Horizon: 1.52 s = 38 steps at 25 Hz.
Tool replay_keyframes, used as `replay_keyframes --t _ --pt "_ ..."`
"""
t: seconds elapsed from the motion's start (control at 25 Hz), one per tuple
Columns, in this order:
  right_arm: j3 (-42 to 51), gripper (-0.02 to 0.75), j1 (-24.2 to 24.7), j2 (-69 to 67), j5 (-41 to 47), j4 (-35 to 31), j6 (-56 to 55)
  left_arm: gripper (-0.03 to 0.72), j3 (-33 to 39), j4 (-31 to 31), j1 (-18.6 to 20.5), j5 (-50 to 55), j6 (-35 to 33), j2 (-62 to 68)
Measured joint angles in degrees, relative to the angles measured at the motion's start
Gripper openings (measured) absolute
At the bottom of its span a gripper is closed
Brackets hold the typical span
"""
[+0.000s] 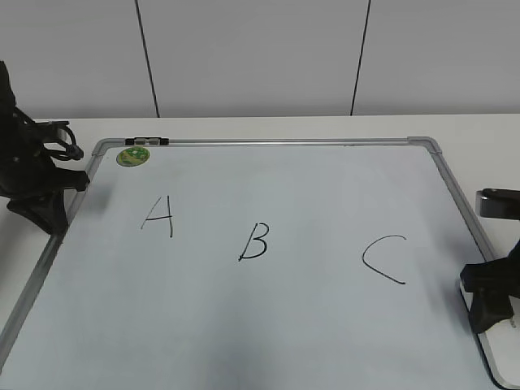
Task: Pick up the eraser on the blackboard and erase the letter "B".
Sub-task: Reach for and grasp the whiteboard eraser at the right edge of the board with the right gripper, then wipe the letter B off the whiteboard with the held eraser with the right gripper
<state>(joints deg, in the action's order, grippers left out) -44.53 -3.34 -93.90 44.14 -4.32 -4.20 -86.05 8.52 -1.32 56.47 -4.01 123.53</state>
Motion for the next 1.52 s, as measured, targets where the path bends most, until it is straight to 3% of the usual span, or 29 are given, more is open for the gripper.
replay_keyframes --t 0.68,1.08,1.52 --pt "-0.27 0.533 0.00 -0.03 0.20 -0.61 0.22 0.047 0.00 0.23 0.00 -0.26 0.00 0.00" --pt "-14.29 0.532 -0.55 -0.52 12.40 -2.81 1.42 0.049 0.00 0.25 0.00 -0.26 0.00 0.00" --pt "-36.15 0.532 -14.15 -13.67 23.68 -1.02 1.67 0.055 0.00 0.48 0.00 -0.26 0.00 0.00"
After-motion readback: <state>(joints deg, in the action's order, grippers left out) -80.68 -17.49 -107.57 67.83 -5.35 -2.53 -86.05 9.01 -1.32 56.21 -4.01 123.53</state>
